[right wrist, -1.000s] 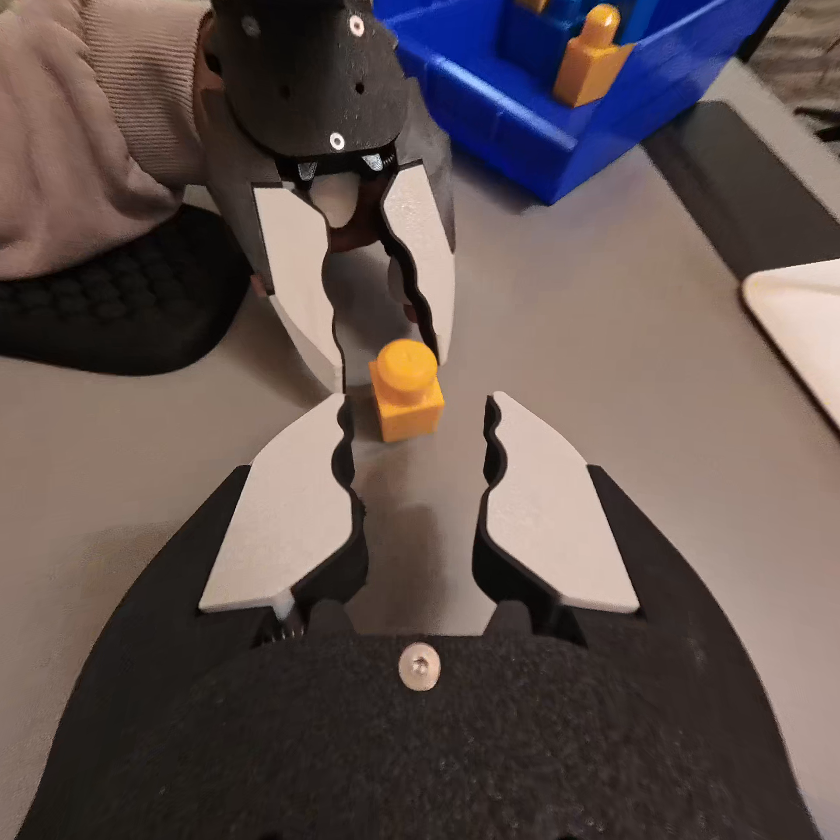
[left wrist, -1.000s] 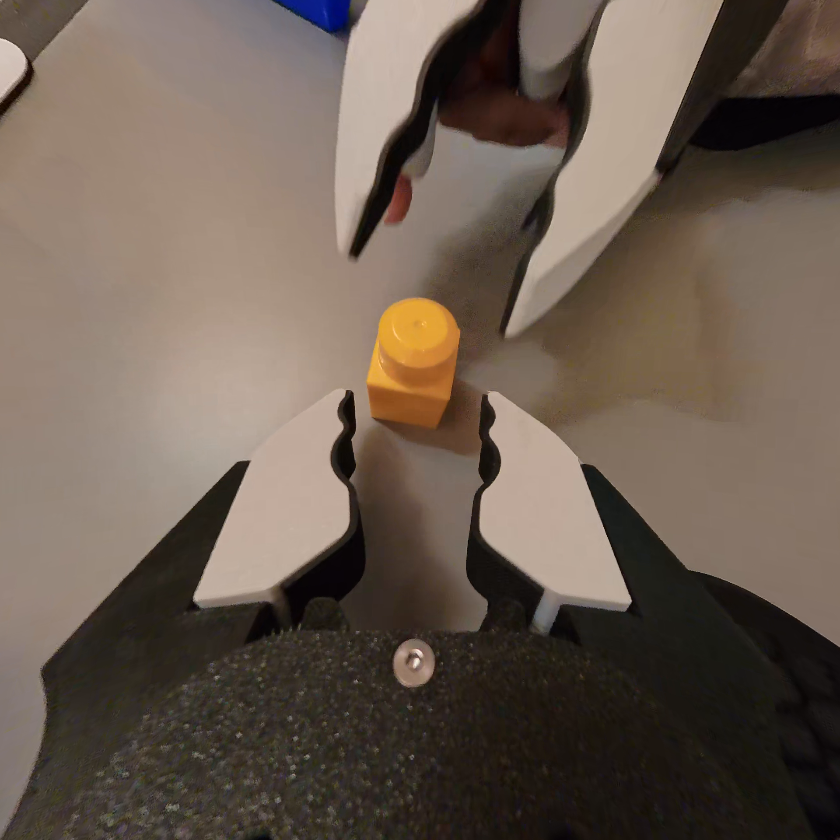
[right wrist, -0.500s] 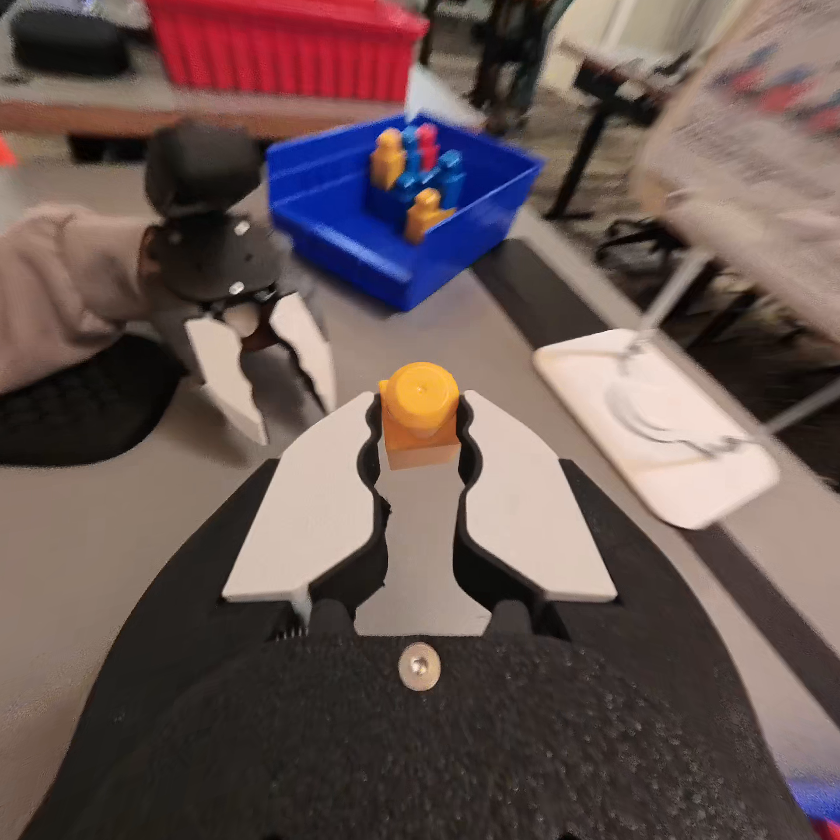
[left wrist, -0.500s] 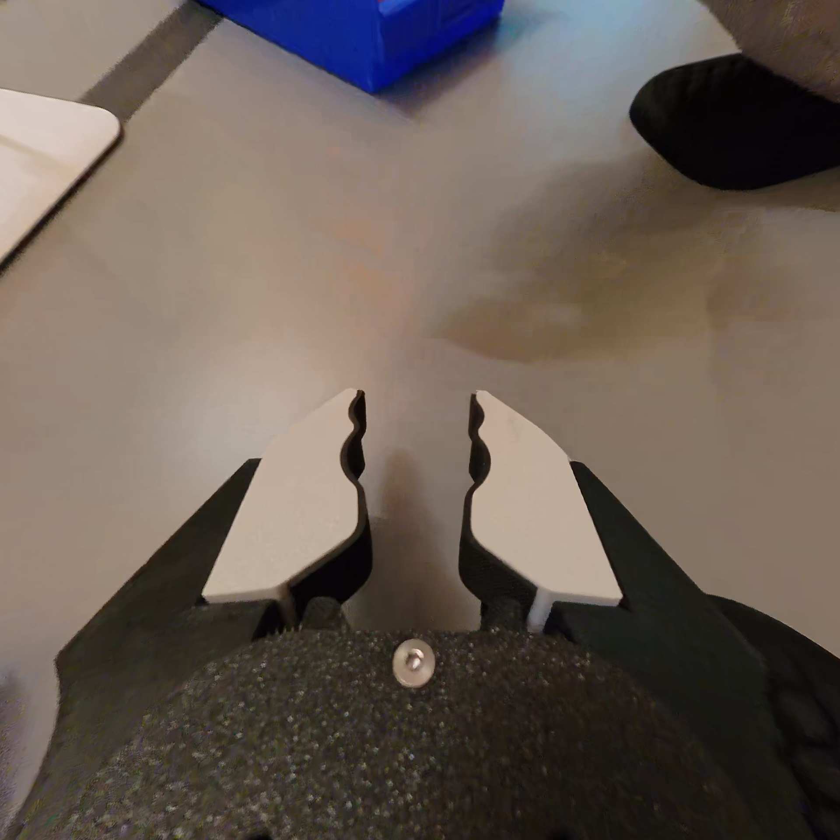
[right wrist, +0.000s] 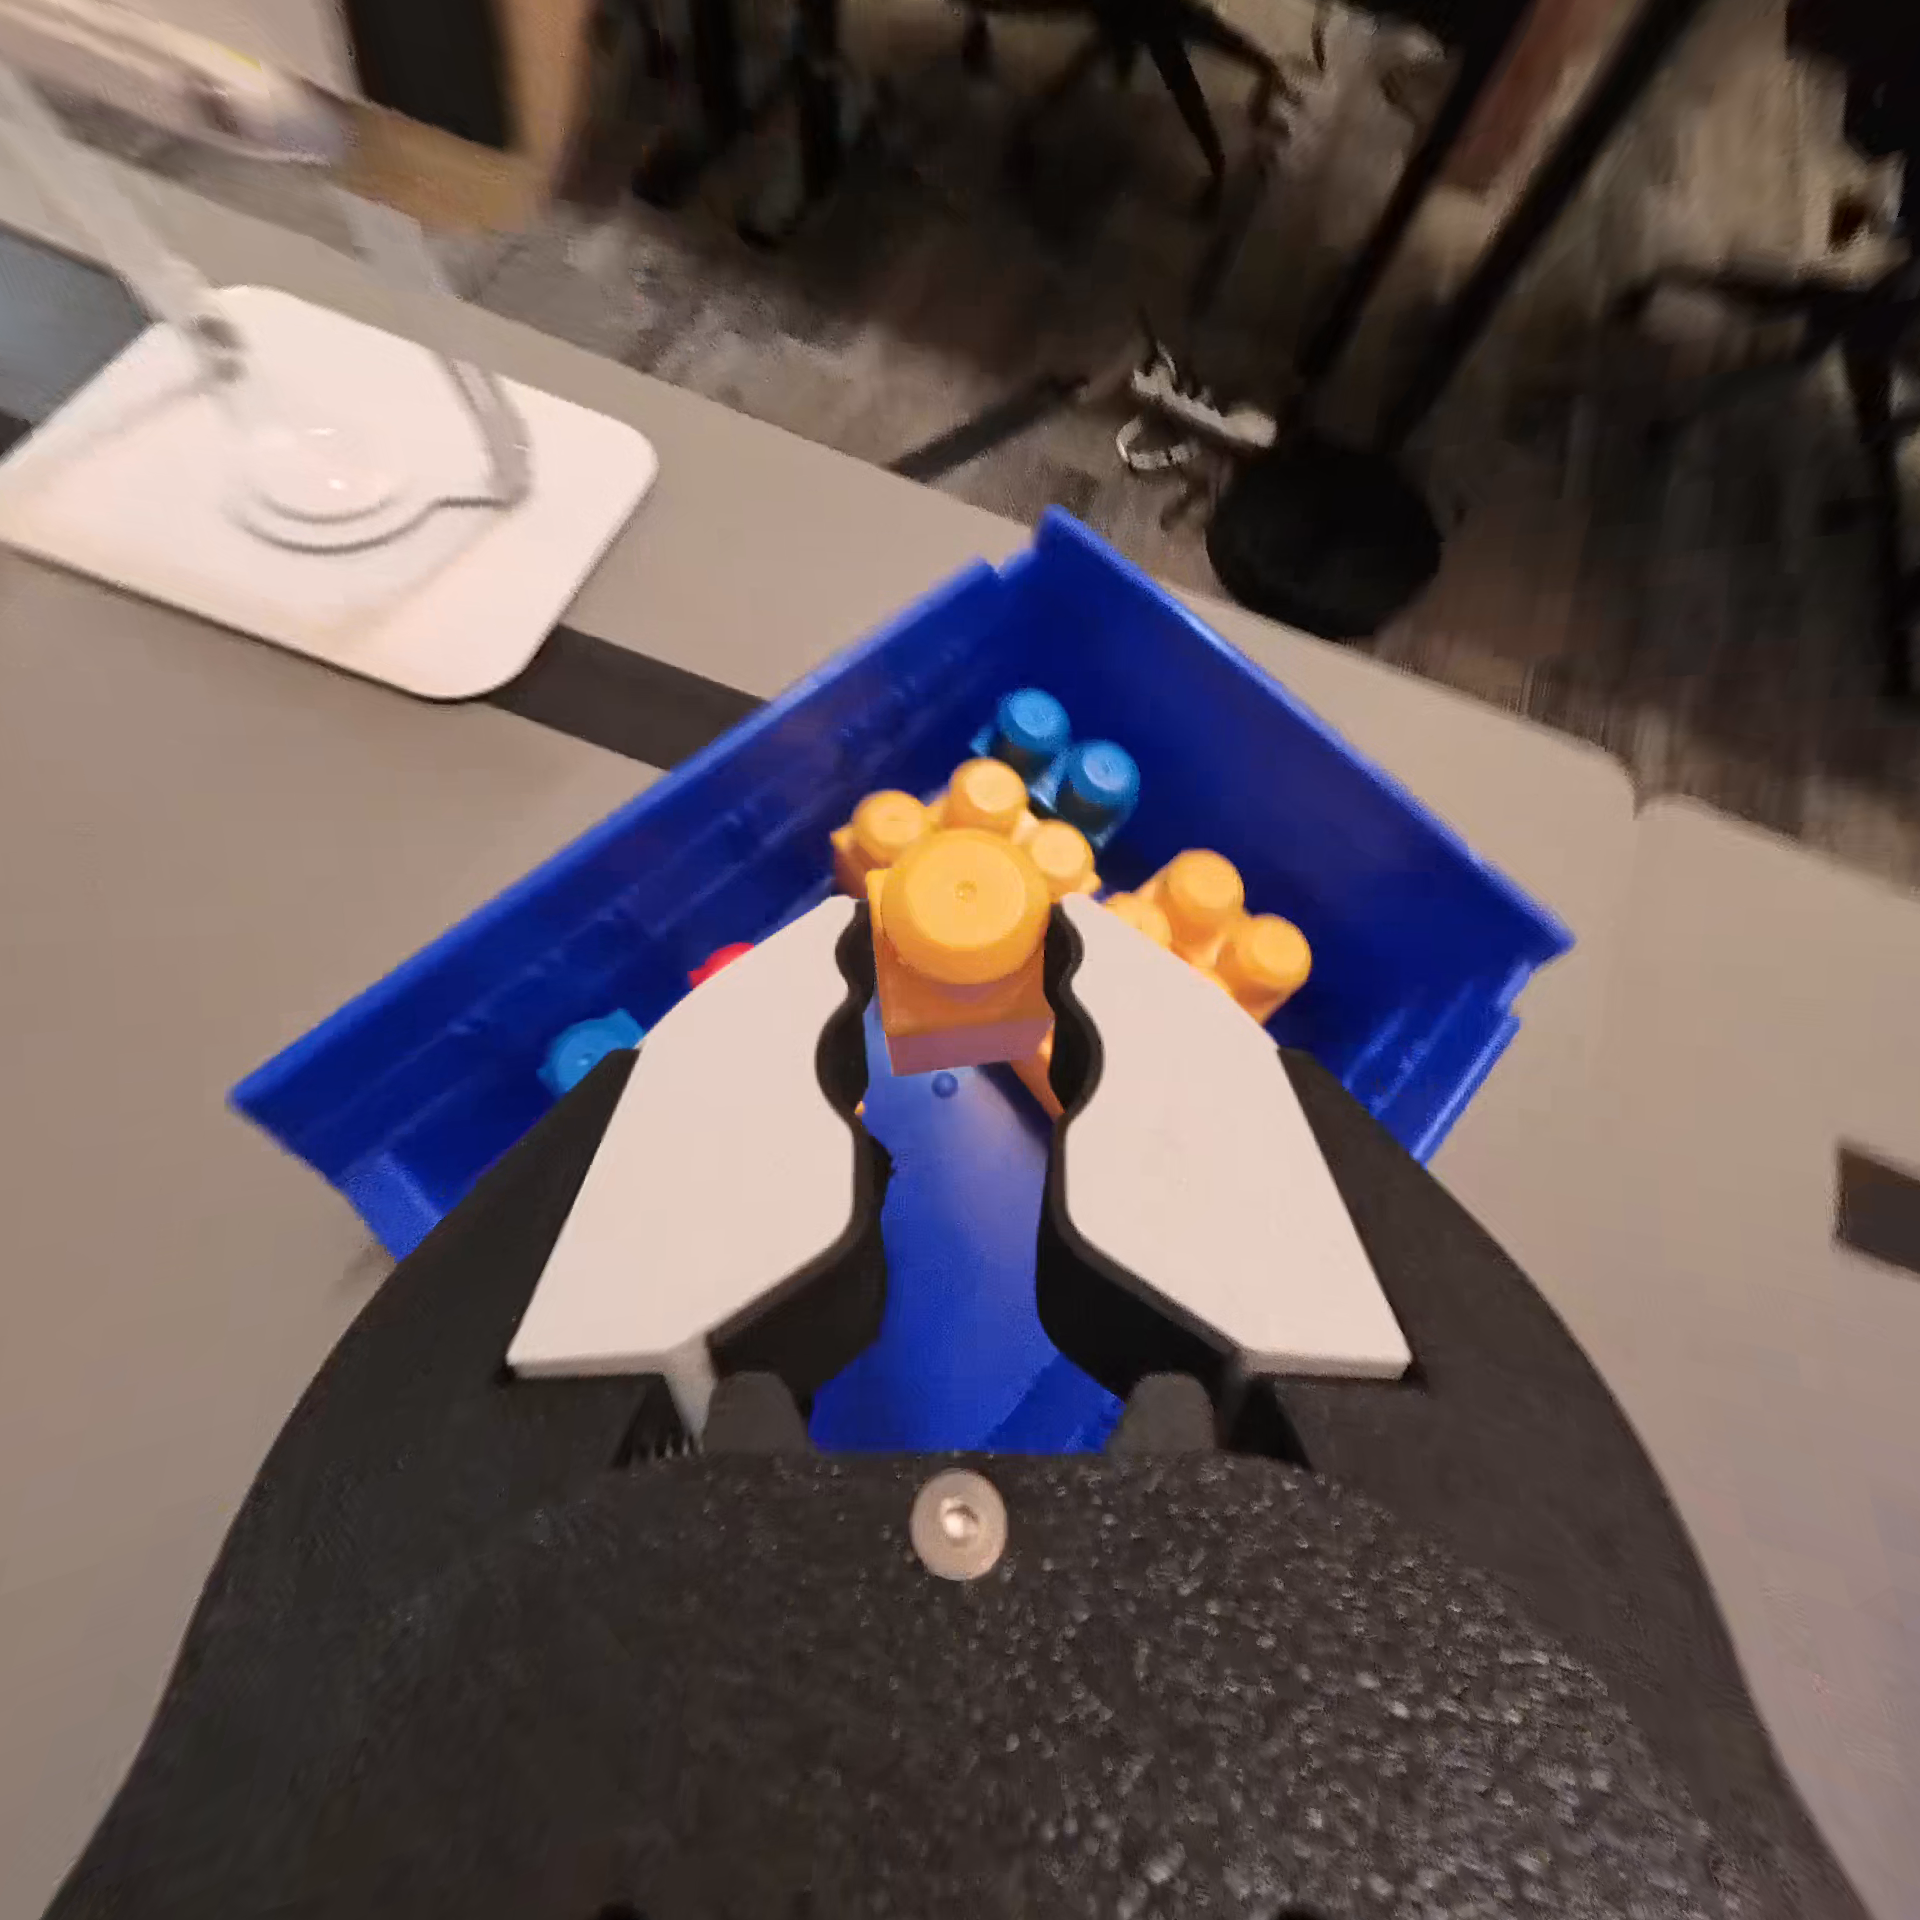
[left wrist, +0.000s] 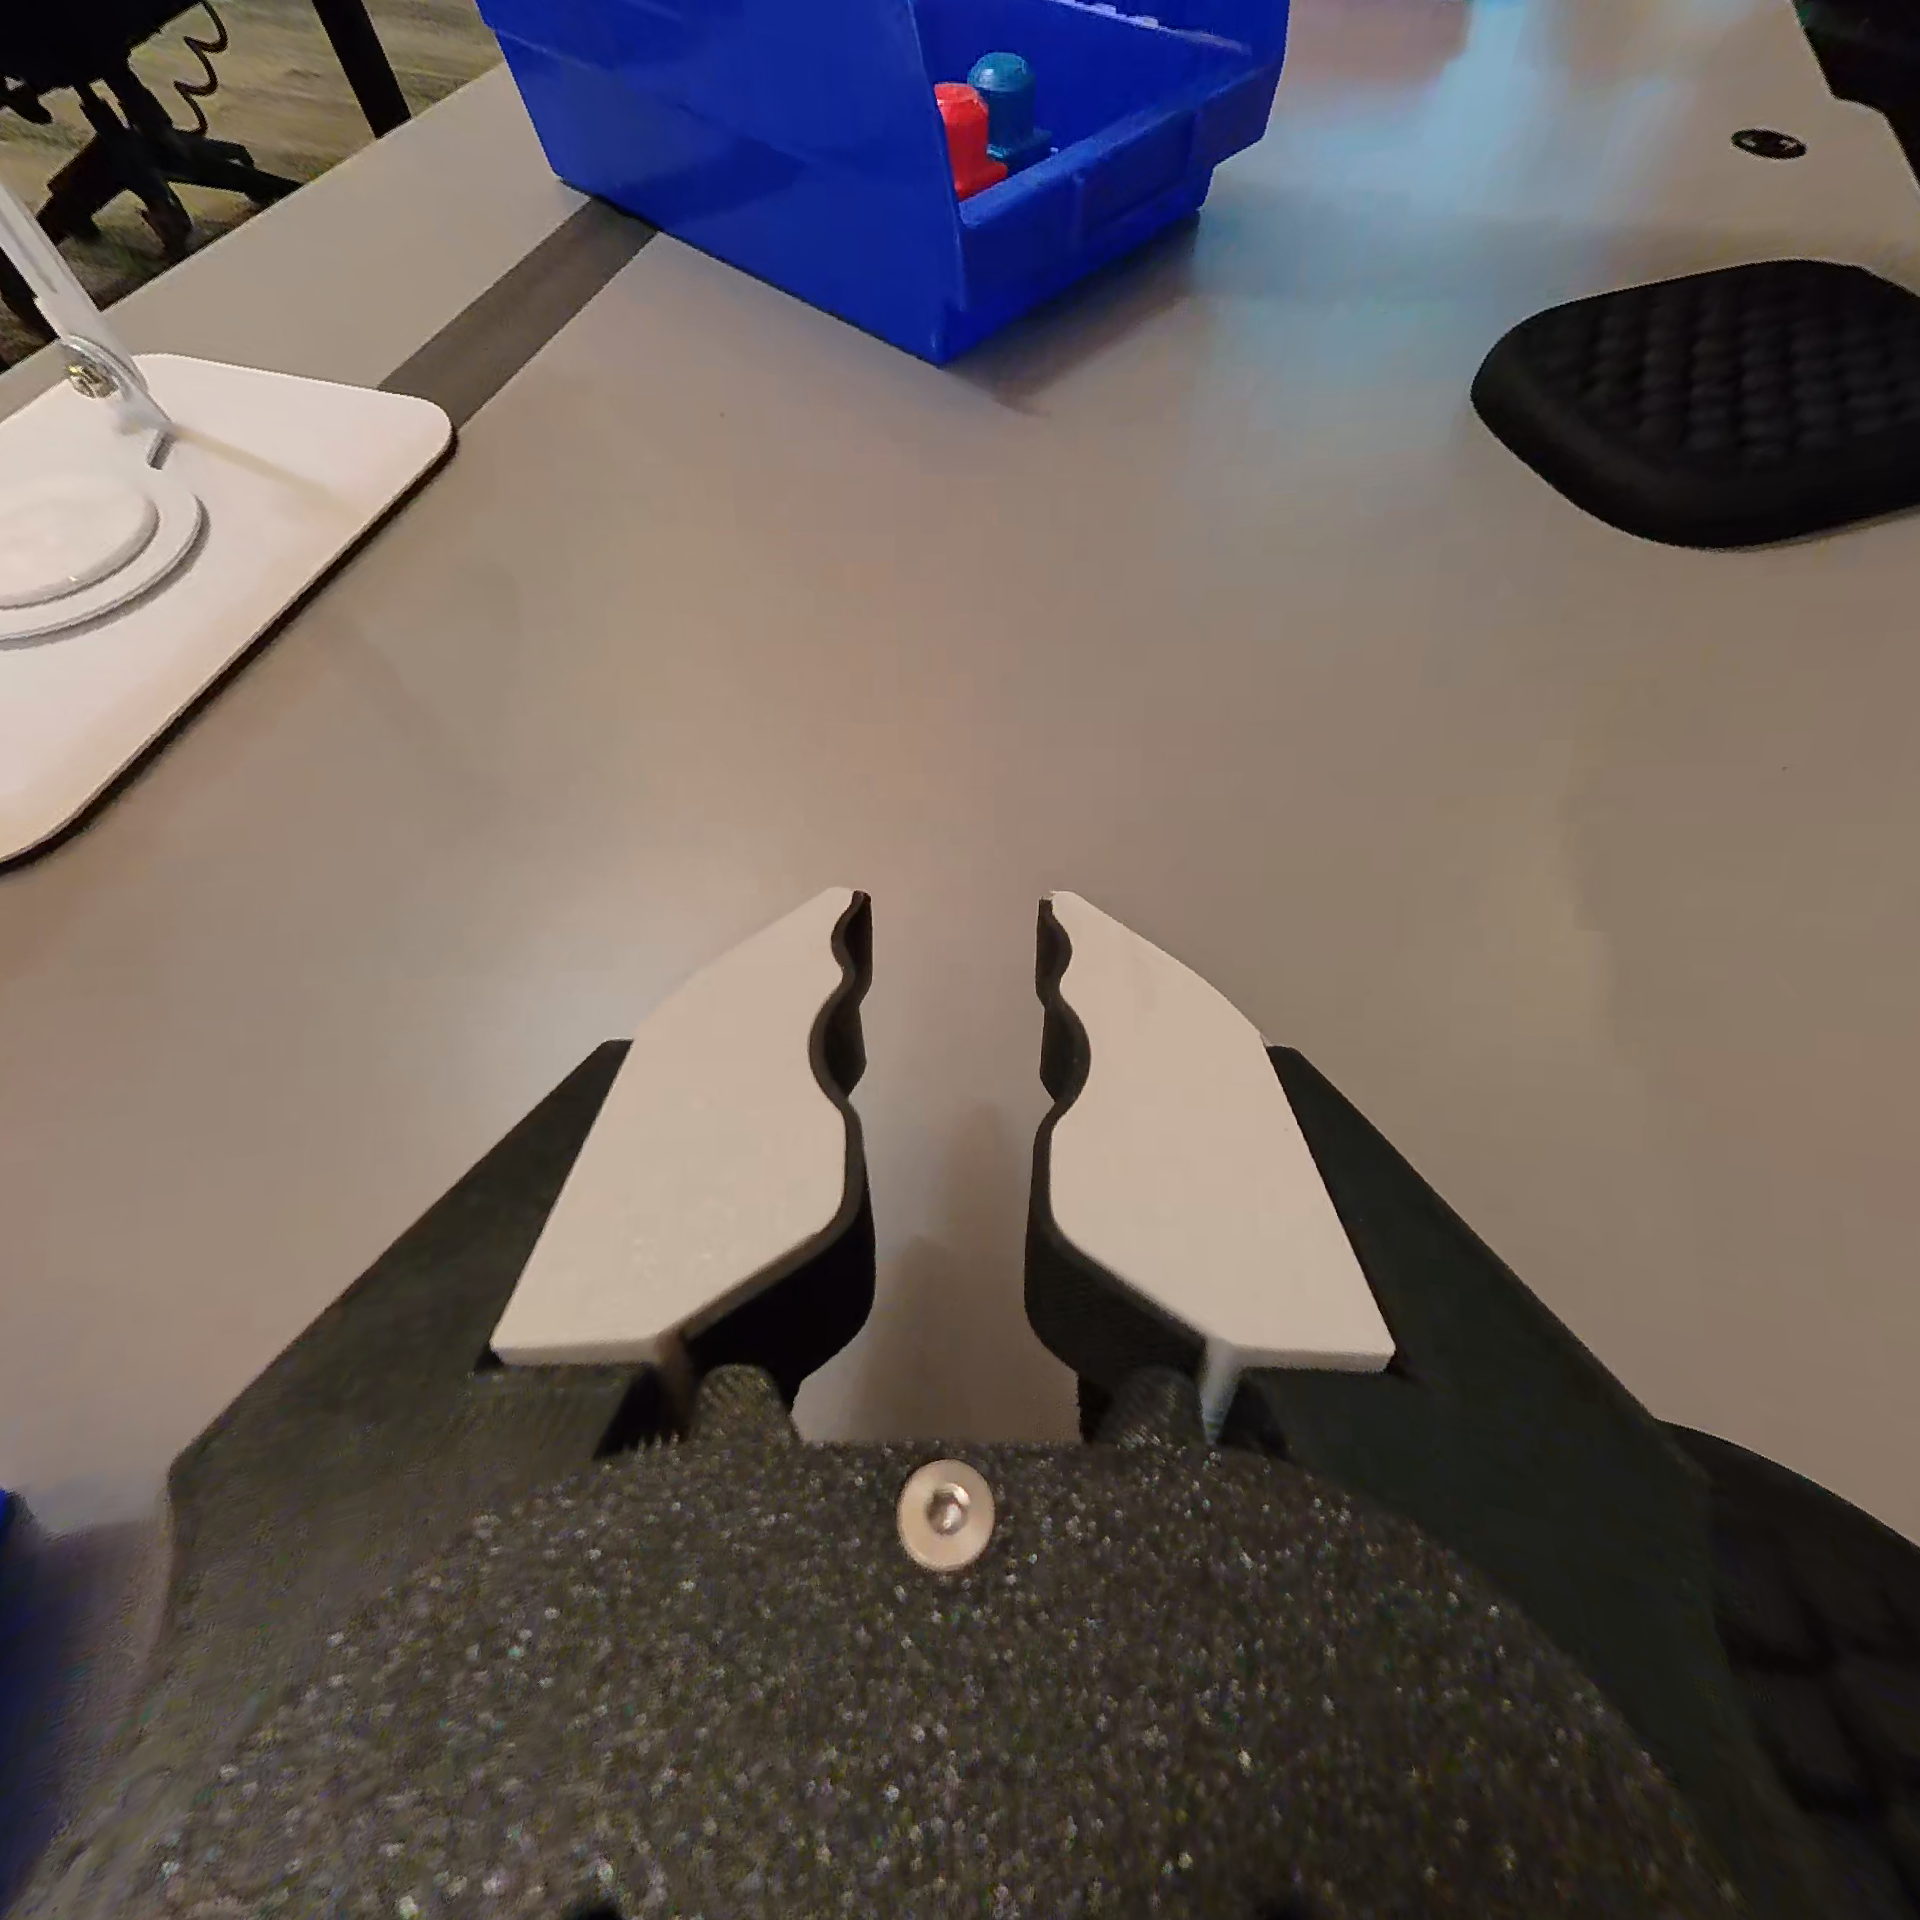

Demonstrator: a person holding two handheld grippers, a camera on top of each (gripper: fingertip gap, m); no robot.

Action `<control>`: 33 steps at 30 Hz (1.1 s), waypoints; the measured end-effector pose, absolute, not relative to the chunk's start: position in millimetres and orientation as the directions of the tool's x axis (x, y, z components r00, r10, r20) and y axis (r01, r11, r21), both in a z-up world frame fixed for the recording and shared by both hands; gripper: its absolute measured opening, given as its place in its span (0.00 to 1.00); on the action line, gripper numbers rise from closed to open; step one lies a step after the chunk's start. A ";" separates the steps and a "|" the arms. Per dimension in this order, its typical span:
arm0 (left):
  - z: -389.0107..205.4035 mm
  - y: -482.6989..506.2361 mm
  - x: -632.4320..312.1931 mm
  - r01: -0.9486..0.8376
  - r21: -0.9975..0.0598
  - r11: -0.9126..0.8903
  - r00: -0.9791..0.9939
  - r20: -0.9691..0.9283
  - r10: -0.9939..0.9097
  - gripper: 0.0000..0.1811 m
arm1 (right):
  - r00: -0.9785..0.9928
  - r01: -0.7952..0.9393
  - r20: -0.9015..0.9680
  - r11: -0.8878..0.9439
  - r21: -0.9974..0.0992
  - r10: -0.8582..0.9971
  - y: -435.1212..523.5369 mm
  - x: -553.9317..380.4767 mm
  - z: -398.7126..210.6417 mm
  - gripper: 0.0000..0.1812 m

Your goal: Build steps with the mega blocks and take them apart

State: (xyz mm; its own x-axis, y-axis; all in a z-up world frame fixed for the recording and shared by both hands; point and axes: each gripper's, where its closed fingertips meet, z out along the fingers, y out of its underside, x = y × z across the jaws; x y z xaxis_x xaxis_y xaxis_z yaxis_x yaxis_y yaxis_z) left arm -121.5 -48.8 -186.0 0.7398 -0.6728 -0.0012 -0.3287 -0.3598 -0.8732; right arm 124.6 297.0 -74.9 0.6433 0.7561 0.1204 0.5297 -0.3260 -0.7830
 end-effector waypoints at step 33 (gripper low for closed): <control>-187.2 -48.4 -121.4 -0.334 -0.872 -0.358 0.745 -0.011 -0.667 0.15 | 0.856 0.424 0.043 -0.650 -0.630 0.516 281.5 145.5 -202.1 0.19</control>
